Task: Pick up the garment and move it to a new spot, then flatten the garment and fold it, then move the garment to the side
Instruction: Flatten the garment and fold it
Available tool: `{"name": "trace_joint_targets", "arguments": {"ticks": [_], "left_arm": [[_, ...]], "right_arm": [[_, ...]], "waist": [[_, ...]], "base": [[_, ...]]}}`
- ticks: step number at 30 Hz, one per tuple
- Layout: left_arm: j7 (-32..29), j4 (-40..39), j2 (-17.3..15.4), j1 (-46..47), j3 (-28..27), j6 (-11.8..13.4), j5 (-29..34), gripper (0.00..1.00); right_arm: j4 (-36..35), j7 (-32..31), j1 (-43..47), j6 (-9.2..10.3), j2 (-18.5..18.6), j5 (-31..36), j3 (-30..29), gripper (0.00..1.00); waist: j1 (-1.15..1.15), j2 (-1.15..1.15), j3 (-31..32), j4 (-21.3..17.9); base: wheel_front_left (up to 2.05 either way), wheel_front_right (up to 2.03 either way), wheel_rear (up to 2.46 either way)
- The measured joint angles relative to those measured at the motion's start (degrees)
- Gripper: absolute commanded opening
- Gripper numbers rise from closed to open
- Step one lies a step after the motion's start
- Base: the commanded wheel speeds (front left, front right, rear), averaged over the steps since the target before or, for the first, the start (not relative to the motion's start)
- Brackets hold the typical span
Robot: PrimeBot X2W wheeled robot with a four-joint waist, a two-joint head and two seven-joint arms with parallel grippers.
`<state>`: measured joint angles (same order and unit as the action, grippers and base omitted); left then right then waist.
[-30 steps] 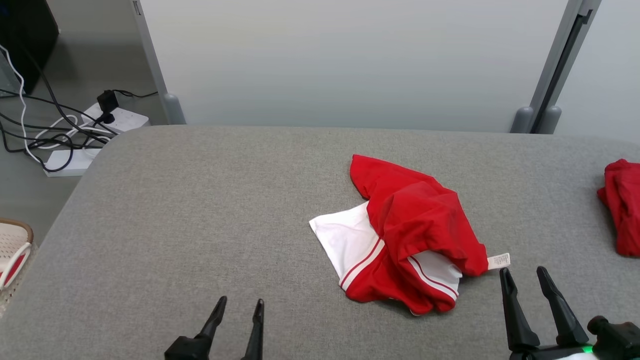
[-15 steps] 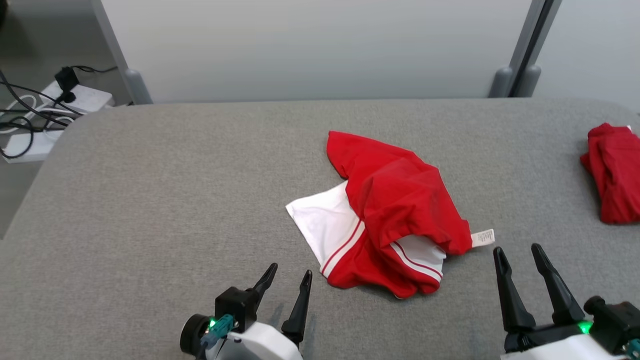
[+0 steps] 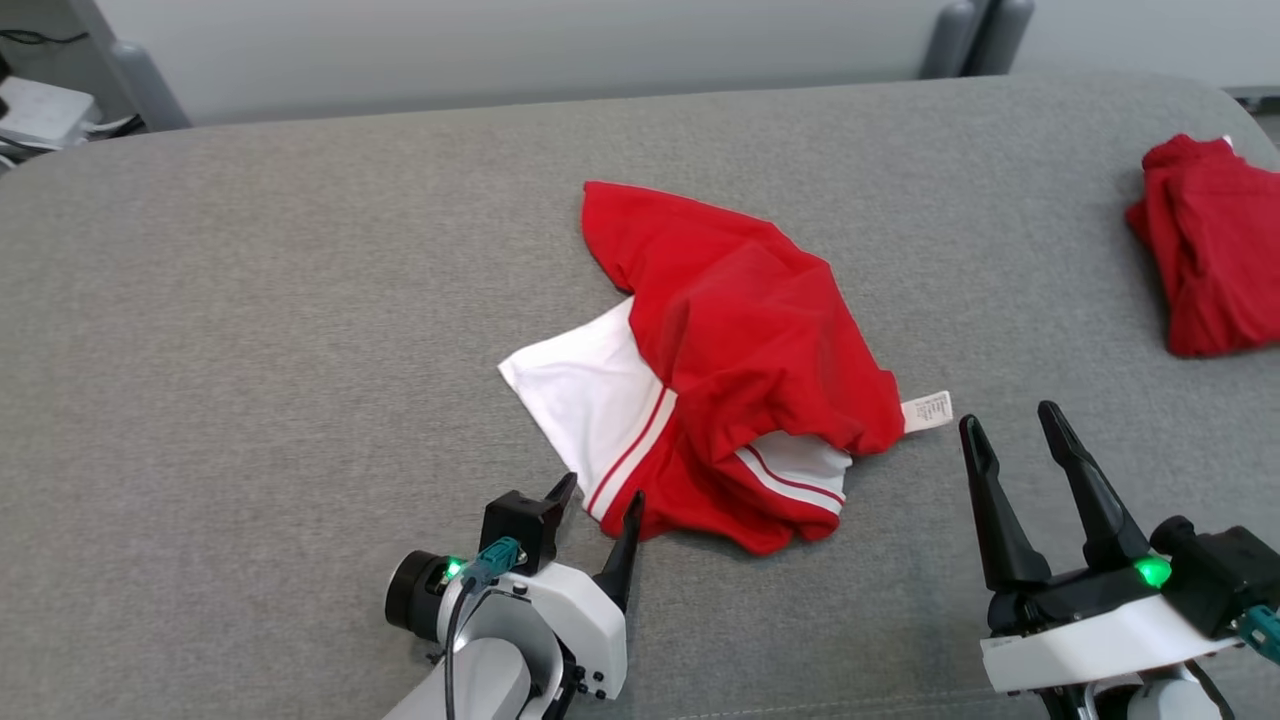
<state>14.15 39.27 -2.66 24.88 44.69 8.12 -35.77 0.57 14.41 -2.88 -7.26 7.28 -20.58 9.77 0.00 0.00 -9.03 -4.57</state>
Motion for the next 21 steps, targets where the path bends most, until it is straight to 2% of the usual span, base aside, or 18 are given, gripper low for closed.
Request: {"name": "trace_joint_targets", "arguments": {"ticks": [6, 11, 12, 13, 14, 21], "left_arm": [[0.00, 4.81, 0.03, 3.22, 4.47, 3.98, -2.46, 1.00], [0.00, 8.38, 0.07, 4.38, 7.57, 4.72, -3.88, 1.00], [0.00, 8.96, 0.08, 4.78, 8.06, 4.72, -4.17, 0.93], [0.01, 9.44, 0.08, 5.20, 8.37, 4.72, -4.46, 0.41], [0.01, 9.84, 0.09, 5.57, 8.68, 4.72, -4.86, 0.00], [0.11, 13.32, 0.36, 7.53, 9.78, 4.69, -5.56, 0.00]], "right_arm": [[-0.04, 0.00, -1.26, 0.00, 0.11, 0.02, 0.42, 1.00], [-0.12, 0.00, -1.49, 0.00, 0.24, 0.36, 0.92, 1.00], [-0.12, 0.00, -1.49, 0.00, 0.29, 0.36, 1.12, 1.00], [-0.12, 0.00, -1.51, 0.00, 0.30, 0.36, 1.35, 1.00], [-0.12, 0.00, -1.51, 0.01, 0.33, 0.36, 1.48, 1.00], [-0.10, 0.00, -1.54, 0.01, 0.64, 0.46, 1.33, 1.00]], "waist": [[0.00, 0.00, -1.57, -2.29], [0.00, 0.00, -1.87, -3.07], [0.00, 0.00, -1.91, -3.14], [0.00, 0.00, -1.93, -3.18], [0.00, 0.00, -1.93, -3.19], [0.00, 0.00, -1.73, -2.38]], "base": [[0.00, 0.00, 0.00], [0.00, 0.00, 0.00], [0.00, 0.00, 0.00], [0.00, 0.00, 0.00], [0.00, 0.00, 0.00], [0.00, 0.00, 0.00]]}}
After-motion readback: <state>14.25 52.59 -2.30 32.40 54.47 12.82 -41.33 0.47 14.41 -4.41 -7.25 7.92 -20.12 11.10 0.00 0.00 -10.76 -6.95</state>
